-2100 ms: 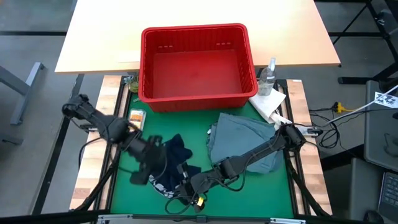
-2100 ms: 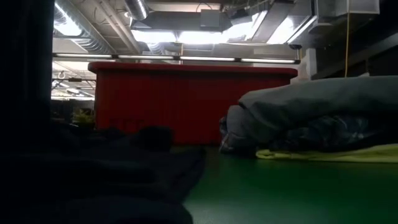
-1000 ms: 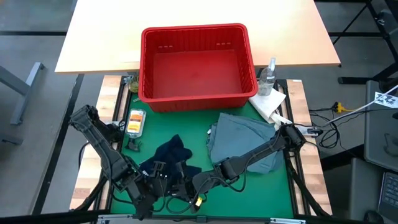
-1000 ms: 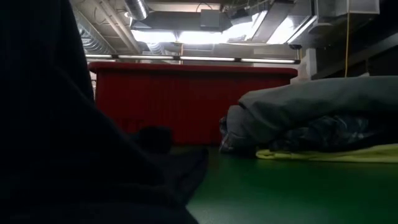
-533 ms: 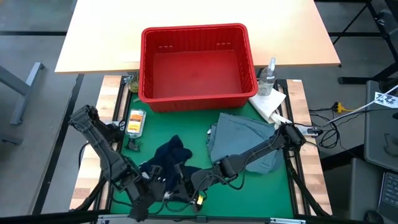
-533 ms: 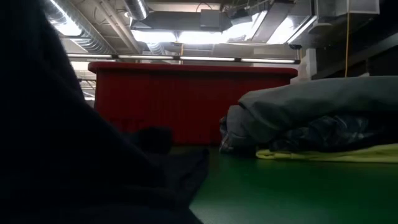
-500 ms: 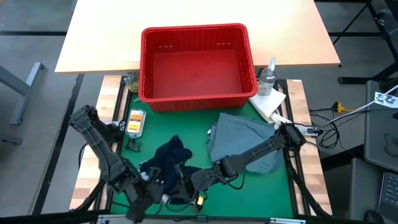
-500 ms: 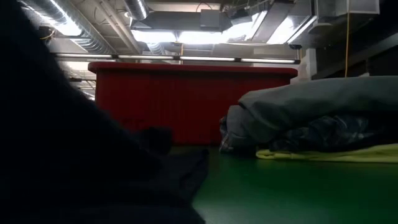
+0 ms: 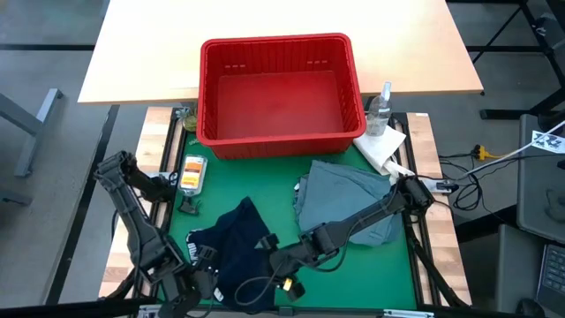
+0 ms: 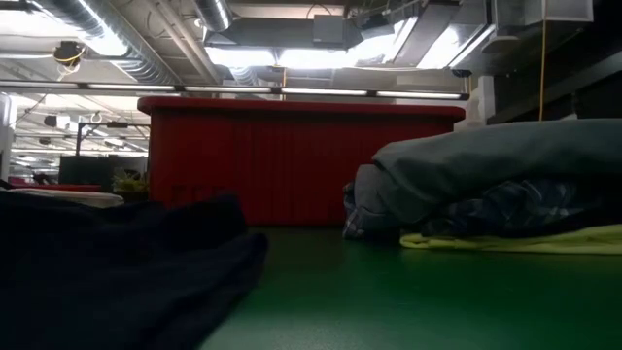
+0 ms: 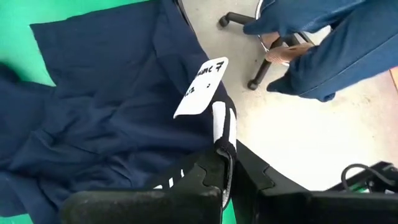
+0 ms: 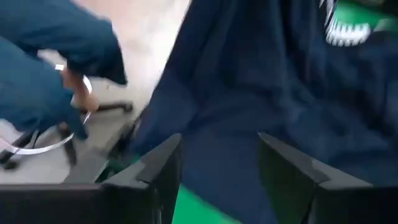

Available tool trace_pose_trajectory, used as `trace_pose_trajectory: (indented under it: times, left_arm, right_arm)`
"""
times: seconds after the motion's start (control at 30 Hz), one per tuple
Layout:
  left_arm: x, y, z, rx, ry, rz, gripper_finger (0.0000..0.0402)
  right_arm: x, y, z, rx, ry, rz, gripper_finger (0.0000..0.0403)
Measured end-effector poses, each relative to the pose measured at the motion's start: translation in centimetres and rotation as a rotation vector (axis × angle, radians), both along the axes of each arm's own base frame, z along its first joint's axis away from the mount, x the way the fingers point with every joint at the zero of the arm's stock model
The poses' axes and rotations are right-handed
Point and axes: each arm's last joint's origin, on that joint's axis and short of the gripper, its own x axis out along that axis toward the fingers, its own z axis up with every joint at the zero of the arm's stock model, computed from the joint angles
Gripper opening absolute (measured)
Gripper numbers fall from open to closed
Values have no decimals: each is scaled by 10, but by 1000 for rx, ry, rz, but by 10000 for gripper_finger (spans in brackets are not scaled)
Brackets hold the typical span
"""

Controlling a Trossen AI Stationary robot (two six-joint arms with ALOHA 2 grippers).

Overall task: Fold Laundry from Bin
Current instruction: Fold the dark blue underwear shorts

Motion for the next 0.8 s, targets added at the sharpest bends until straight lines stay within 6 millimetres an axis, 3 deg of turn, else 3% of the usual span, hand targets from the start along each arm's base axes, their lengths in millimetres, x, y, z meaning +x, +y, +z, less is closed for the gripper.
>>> trace_pose_trajectory:
  times: [0.3,0.57,0.8]
  left_arm:
    - [-2,-2,0,9,-14,48,6]
    - [-2,-2,0,8,-19,50,6]
    - [-1,-1,0,26,-43,75,7]
  right_arm:
    - [-4,-5,-16,-86,115,-44,202]
    - [14,-4,-73,-109,192,-44,202]
    - [28,-30,-108,-117,280,-84,202]
